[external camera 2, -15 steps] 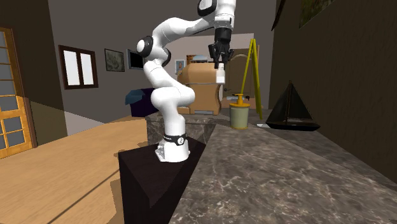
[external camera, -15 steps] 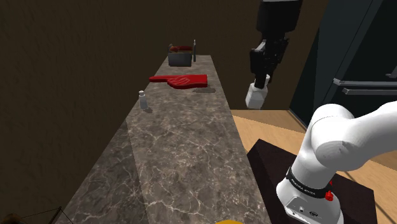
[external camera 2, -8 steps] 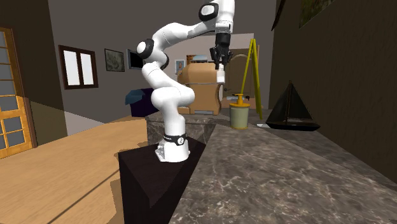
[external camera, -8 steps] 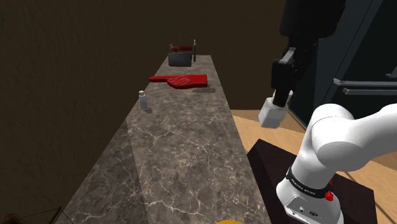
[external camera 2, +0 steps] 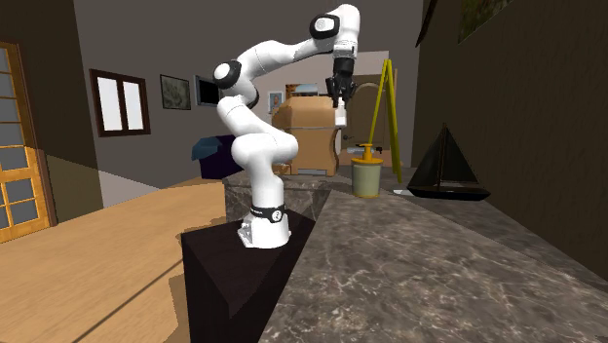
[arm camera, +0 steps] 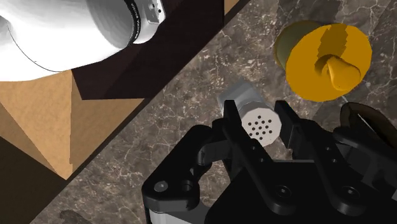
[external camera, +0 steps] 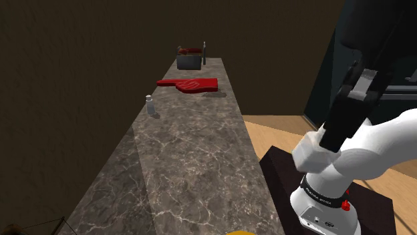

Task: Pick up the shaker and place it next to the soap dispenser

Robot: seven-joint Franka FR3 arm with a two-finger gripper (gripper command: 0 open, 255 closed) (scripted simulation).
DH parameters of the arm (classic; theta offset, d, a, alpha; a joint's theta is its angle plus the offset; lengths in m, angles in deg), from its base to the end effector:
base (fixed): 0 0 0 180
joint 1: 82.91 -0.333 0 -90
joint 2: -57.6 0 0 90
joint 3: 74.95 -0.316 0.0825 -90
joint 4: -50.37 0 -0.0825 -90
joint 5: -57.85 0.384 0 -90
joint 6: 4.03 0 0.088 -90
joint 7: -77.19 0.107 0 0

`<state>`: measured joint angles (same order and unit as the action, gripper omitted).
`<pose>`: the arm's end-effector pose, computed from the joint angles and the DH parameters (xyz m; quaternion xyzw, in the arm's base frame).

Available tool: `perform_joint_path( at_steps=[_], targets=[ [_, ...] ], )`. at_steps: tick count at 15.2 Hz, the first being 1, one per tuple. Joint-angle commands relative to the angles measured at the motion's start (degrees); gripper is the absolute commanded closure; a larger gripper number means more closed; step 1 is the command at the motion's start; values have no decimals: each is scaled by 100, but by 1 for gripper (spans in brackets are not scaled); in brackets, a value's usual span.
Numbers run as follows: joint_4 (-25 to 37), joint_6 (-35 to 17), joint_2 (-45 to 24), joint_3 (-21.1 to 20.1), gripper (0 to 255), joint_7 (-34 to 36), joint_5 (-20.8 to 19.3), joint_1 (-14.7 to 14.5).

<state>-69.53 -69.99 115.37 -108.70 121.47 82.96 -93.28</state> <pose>0.0582 0.3004 0.6464 0.9977 -0.0427 0.0019 0.0525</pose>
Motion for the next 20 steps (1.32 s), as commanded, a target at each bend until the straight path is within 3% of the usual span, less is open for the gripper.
perform_joint_path(
  at_steps=[1,7,20],
  targets=[
    [212,73,-23,-255,255,301,249,23],
    [1011,209,-214,-1065,255,1203,928,238],
    [-167,-462,347,-1358,255,1033,1276,-10]
  ],
)
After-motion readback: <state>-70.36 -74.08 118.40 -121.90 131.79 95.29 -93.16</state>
